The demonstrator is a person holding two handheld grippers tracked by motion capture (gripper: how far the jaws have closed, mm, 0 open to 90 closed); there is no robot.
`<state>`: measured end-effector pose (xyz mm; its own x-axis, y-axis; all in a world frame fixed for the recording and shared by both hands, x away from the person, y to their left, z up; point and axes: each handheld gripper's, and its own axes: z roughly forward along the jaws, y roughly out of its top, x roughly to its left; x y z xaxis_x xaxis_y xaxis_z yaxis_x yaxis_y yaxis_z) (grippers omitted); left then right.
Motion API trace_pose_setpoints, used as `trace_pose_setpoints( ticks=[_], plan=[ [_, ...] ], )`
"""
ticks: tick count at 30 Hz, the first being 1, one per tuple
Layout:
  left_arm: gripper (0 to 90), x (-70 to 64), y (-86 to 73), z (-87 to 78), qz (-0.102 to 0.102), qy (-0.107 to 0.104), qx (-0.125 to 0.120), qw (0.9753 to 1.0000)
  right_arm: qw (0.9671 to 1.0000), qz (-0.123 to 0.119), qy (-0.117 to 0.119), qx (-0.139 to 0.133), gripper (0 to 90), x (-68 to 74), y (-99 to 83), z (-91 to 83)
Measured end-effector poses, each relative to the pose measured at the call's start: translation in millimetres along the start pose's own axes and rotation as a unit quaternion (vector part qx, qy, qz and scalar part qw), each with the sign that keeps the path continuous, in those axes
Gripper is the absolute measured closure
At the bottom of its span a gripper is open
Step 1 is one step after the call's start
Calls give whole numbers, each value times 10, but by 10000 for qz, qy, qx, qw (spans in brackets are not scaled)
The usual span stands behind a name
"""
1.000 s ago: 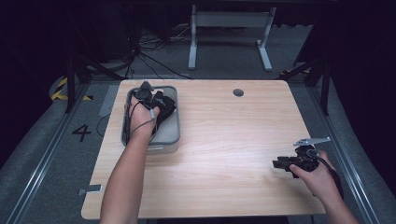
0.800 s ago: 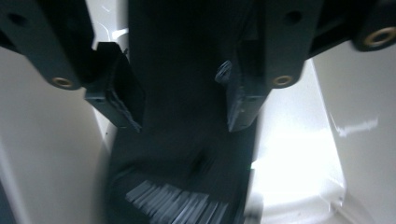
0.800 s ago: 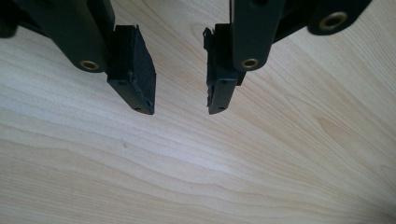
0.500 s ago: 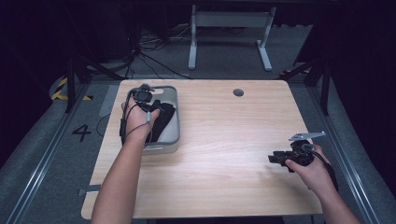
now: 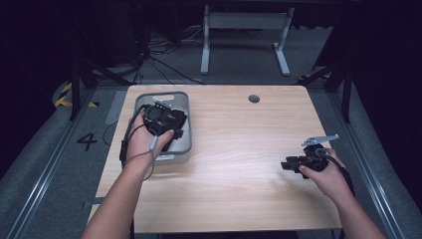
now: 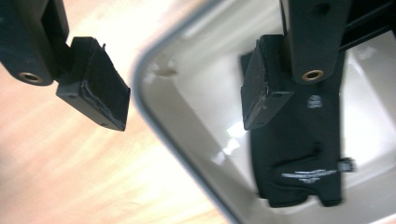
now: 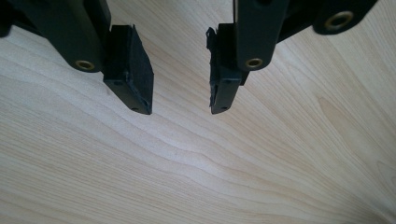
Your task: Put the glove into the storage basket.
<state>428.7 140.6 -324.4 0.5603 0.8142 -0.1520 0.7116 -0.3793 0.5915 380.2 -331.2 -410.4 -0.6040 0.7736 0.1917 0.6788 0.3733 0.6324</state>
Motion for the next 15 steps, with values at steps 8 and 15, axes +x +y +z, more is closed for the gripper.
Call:
trace_pose_setpoints(
  ticks=[8,15],
  plan=[
    [337,-312,-172,-97,563,-470,-80,9973,9994,-328,-33,144,583,-31,-61,7],
    [337,-445,-448,13,833,-855,-15,9928,9949,-966,283,101,537,-9,-210,46]
  ],
)
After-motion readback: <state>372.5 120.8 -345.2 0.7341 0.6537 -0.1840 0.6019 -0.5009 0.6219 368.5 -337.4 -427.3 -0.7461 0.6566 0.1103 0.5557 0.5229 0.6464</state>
